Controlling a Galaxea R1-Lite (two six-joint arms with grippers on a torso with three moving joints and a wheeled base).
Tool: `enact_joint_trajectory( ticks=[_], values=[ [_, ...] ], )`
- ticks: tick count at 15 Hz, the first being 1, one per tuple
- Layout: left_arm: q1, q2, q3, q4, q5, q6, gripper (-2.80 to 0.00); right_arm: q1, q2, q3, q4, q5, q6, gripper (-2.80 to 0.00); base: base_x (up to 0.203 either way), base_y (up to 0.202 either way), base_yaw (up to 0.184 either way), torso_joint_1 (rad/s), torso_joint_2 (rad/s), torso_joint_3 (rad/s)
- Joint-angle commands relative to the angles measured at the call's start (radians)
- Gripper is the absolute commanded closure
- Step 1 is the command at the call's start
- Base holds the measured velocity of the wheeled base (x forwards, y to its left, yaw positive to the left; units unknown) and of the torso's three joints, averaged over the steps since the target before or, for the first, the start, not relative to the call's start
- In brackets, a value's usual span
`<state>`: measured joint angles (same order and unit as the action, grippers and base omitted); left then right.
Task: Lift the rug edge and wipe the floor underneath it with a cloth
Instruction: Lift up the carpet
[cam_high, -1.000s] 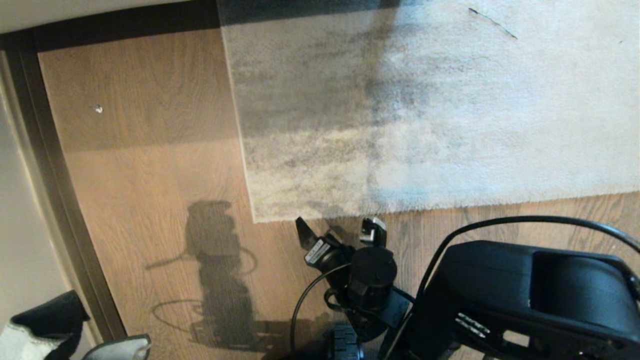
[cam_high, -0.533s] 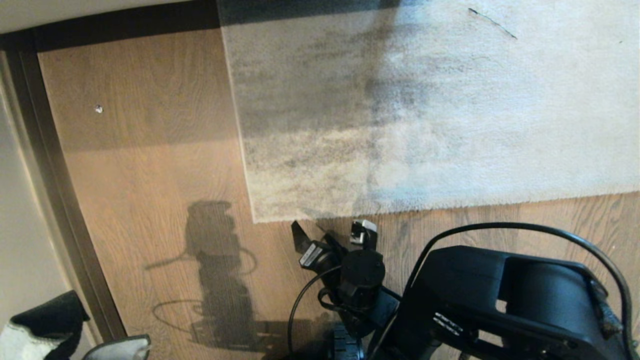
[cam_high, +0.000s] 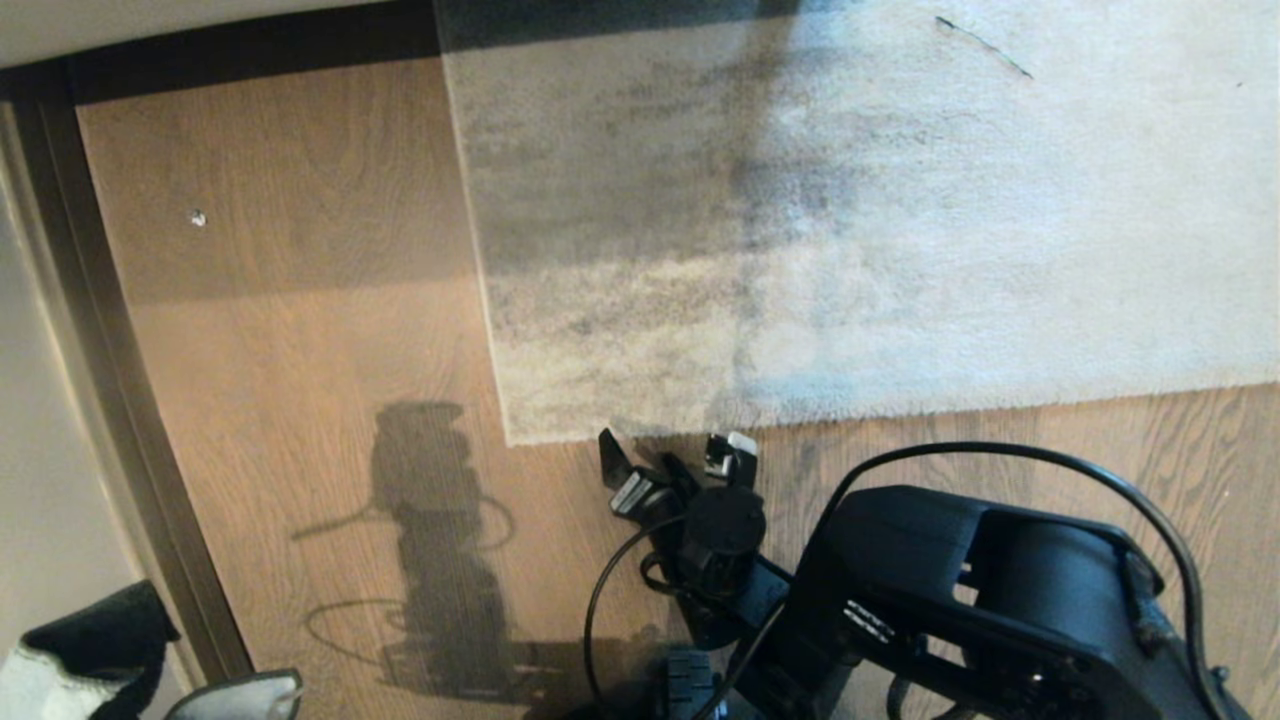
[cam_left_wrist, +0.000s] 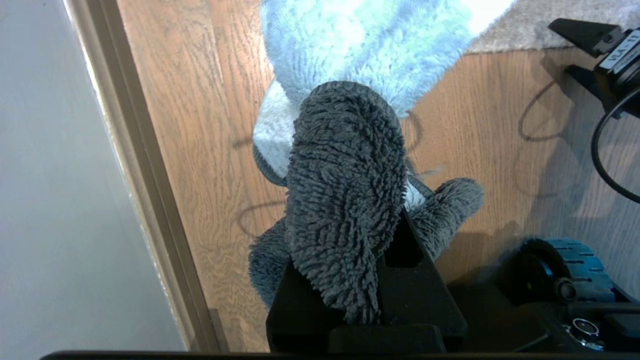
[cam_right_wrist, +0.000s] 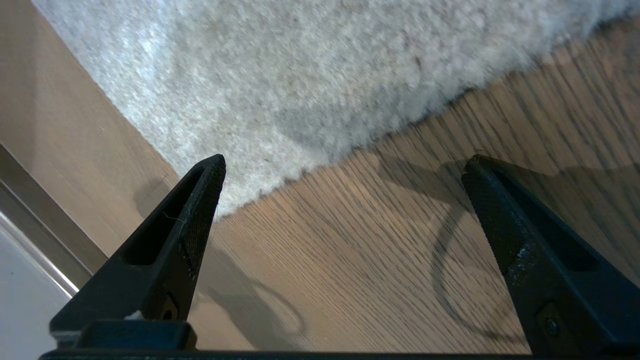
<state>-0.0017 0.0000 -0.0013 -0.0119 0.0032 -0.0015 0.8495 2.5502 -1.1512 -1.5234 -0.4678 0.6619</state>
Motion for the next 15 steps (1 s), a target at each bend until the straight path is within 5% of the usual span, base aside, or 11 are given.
enact_joint_trajectory(
  ticks=[1,9,15],
  values=[
    [0.0,0.0,0.0,0.0,0.0,0.0,0.0,-0.028,0.01,-0.043,-0.04,-0.003,-0.006,-2.8,0.0,0.0,0.0,0.0,0.0,0.0],
    [0.0,0.0,0.0,0.0,0.0,0.0,0.0,-0.102,-0.083,-0.084,-0.028,0.002,-0.021,-2.8,0.0,0.0,0.0,0.0,0.0,0.0],
    [0.0,0.0,0.0,0.0,0.0,0.0,0.0,-0.11,-0.336,0.109,-0.015,0.0,-0.048,-2.8,0.0,0.0,0.0,0.0,0.0,0.0]
  ],
)
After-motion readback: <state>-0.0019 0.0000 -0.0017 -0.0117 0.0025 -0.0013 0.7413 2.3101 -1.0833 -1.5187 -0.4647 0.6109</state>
